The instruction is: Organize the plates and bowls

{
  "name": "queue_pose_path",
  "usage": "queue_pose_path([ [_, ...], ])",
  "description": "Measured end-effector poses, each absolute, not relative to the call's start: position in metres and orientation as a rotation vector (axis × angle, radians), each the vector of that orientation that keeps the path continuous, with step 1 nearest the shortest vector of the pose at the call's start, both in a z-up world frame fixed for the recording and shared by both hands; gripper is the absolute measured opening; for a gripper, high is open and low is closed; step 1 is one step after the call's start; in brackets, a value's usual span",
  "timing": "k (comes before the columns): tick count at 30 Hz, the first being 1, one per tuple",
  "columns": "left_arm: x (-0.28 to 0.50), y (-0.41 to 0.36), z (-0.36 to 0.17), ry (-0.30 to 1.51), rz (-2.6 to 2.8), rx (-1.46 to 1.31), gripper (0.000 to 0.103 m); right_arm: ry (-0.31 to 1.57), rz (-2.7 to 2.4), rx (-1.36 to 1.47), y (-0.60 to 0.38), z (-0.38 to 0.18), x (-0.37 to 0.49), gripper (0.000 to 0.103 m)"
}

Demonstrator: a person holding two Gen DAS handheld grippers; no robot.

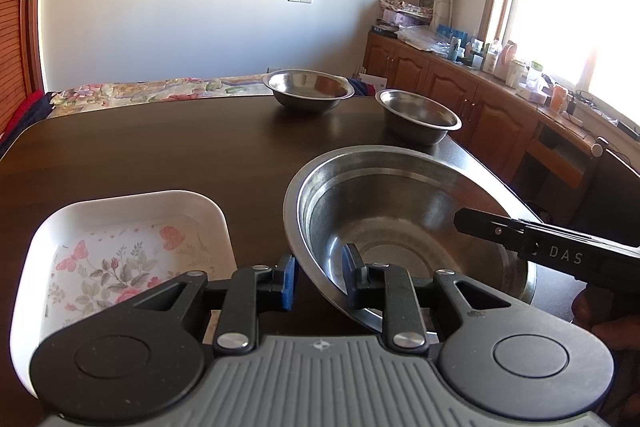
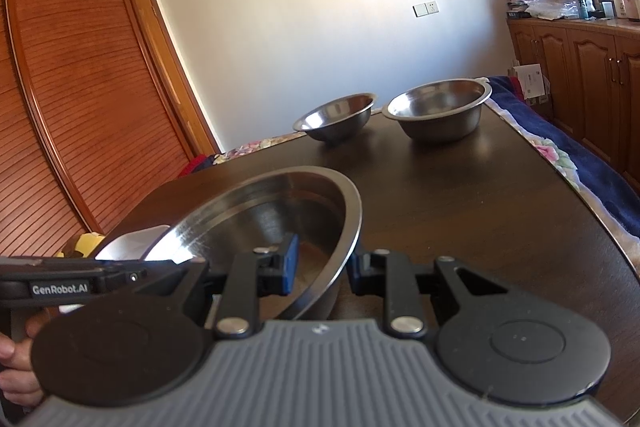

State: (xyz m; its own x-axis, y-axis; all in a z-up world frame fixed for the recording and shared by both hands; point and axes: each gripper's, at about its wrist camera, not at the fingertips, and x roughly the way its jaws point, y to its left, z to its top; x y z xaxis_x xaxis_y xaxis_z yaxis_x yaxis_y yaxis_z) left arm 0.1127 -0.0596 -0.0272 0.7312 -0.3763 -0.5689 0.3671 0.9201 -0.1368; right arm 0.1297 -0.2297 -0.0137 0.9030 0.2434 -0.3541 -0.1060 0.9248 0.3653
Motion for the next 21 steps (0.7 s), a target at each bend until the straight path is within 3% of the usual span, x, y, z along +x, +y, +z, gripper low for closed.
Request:
queue_pose_path([
  [8, 0.112, -0.058, -0.026, 0.621, -0.396, -0.014, 0.028, 0.41, 0.185, 0.339, -0.229, -0.014, 0.131, 0.028],
  [14, 0.115, -0.048, -0.019, 0.603, -0.387, -0.041, 0.052, 0.392, 0.181, 0.338, -0.238, -0.006, 0.125, 0.049],
  [17, 0.118, -0.042, -0.014, 0.584, -0.383, -0.054, 0.064, 0.361, 0.158, 0.311, -0.246, 0.006, 0.121, 0.052],
  [21, 0.125, -0.04, -0.008, 0.566, -0.381, -0.044, 0.073, 0.333, 0.134, 0.255, -0.258, 0.022, 0.124, 0.054],
])
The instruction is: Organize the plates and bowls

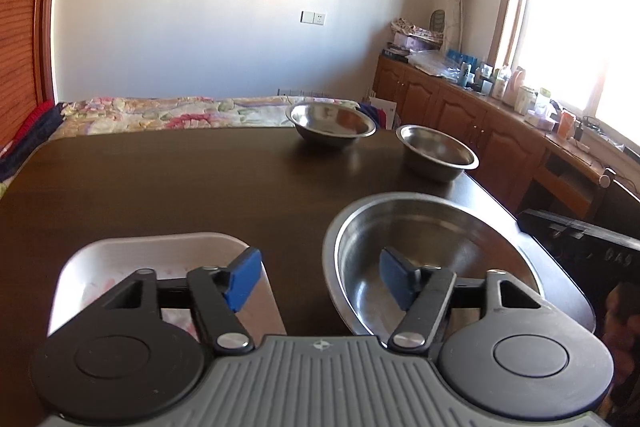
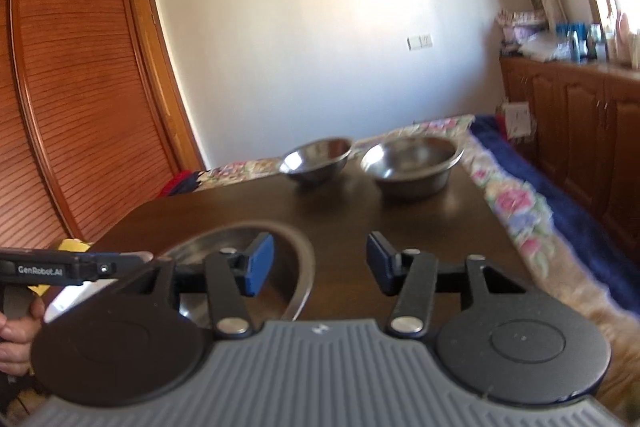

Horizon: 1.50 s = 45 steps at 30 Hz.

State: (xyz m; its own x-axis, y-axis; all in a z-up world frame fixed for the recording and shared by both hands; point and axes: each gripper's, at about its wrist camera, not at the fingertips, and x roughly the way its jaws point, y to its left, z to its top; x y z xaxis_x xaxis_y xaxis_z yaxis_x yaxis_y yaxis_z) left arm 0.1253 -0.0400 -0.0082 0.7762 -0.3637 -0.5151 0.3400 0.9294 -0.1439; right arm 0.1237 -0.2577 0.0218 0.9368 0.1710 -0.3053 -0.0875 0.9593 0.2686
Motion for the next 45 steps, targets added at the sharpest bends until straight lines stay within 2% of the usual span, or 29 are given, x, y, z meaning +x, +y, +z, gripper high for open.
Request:
queue_pose_path([
  [3, 0.134, -0.039, -0.003, 0.557, -0.375, -0.027, 0.076, 0.318, 0.124, 0.22, -0.267, 0.034, 0.132, 0.06],
  [6, 0.145, -0.039, 0.004, 0.552, -0.369, -0.005, 0.077, 0.313, 0.126, 0.17, -0.273, 0.045, 0.144, 0.062],
  [22, 0.229, -0.054, 0.02, 0.583, -0.383, 0.112, 0.073, 0.38, 0.232, -0.002, -0.272, 0.074, 0.227, 0.062],
  [25, 0.247, -0.06, 0.02, 0.592, -0.387, 0.135, 0.066, 0.417, 0.239, -0.022, -0.27, 0.072, 0.247, 0.062],
  [27, 0.26, -0.064, 0.018, 0.606, -0.392, 0.153, 0.052, 0.445, 0.246, -0.014, -0.269, 0.07, 0.261, 0.062],
  [29, 0.274, -0.068, 0.016, 0.612, -0.402, 0.156, 0.05, 0.47, 0.253, -0.007, -0.268, 0.068, 0.273, 0.059],
  [35, 0.314, -0.082, 0.013, 0.638, -0.434, 0.153, 0.035, 0.532, 0.27, -0.01, -0.264, 0.062, 0.307, 0.05],
  [40, 0.342, -0.092, 0.01, 0.648, -0.455, 0.142, 0.034, 0.585, 0.27, 0.005, -0.265, 0.053, 0.333, 0.04],
  [45, 0.365, -0.103, 0.004, 0.666, -0.469, 0.127, 0.034, 0.616, 0.272, 0.0, -0.264, 0.053, 0.354, 0.039],
])
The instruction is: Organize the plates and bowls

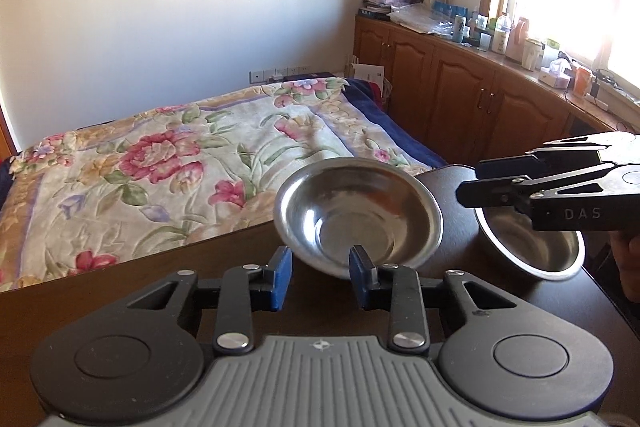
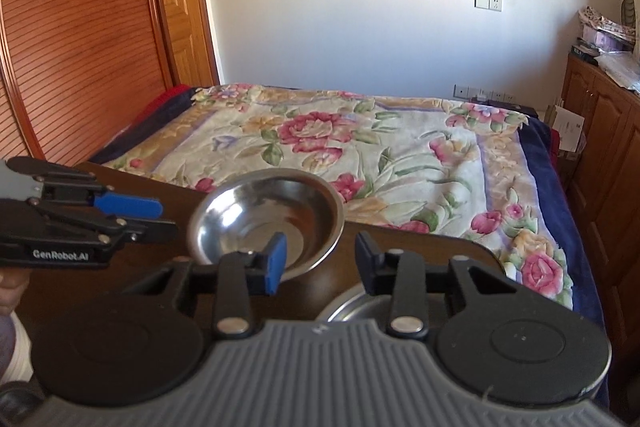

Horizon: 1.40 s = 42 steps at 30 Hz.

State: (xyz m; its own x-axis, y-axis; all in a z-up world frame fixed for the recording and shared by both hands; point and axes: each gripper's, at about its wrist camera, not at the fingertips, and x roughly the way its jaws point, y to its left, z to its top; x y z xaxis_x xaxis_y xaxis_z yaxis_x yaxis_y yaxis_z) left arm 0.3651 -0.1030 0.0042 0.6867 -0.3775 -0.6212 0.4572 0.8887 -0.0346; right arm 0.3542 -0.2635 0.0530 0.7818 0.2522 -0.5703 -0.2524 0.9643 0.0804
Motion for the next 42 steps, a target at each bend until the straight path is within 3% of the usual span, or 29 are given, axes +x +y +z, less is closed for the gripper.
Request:
queue_pose_path([
  [17, 0.398, -0.11, -0.015, 0.723, -0.444, 0.079, 0.034, 0.766, 0.334, 0.055, -0.263, 0.036, 0.394, 0.039],
  [25, 0.399, -0.112, -0.021, 0.743, -0.436, 0.068, 0.033, 0.797, 0.336, 0.033, -0.254, 0.033, 0.395, 0.029],
  [42, 0.375, -0.104, -0.002, 0.718, -0.427, 0.079, 0.03, 0.77, 0.359, 0.11, -0.257, 0.045, 0.374, 0.026],
])
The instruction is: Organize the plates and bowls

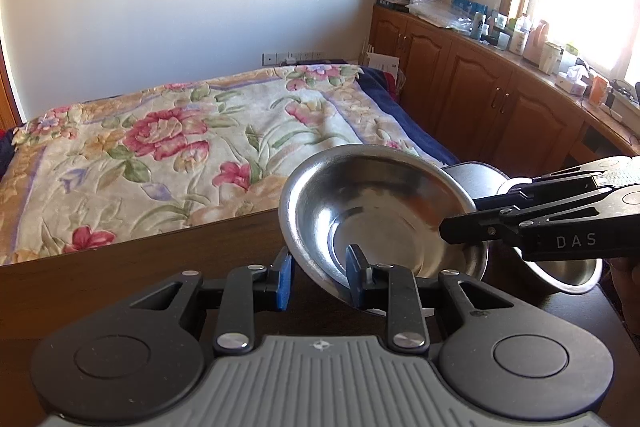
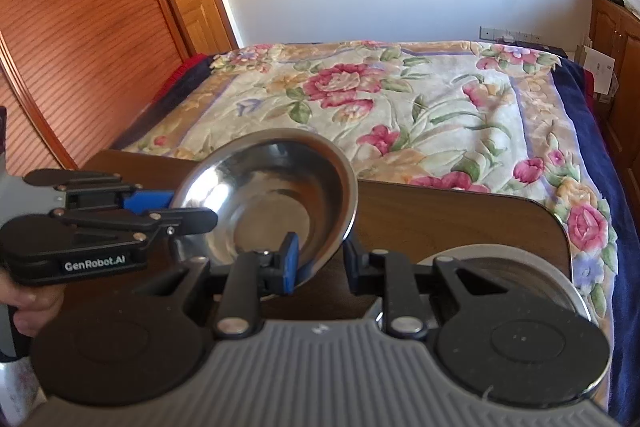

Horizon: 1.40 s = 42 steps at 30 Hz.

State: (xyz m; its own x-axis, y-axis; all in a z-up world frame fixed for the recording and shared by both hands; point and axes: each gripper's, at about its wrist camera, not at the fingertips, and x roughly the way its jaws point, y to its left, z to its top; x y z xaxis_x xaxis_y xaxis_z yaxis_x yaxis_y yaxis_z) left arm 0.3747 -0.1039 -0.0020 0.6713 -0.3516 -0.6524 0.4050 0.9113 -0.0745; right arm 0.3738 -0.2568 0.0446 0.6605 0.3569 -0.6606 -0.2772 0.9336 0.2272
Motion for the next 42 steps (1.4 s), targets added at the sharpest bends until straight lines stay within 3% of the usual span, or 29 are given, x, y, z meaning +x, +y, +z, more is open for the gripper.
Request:
queue_pose_path([
  [19, 0.3, -0.097, 0.046, 0.628, -0.455, 0.098, 0.03, 0.684, 0.357, 0.118, -0.254, 0.084, 0.31, 0.026],
  [42, 0.207, -0.071, 0.041, 0.606, -0.492, 0.105, 0.03, 0.678, 0.389, 0.066, -0.232, 0.083, 0.228, 0.026],
])
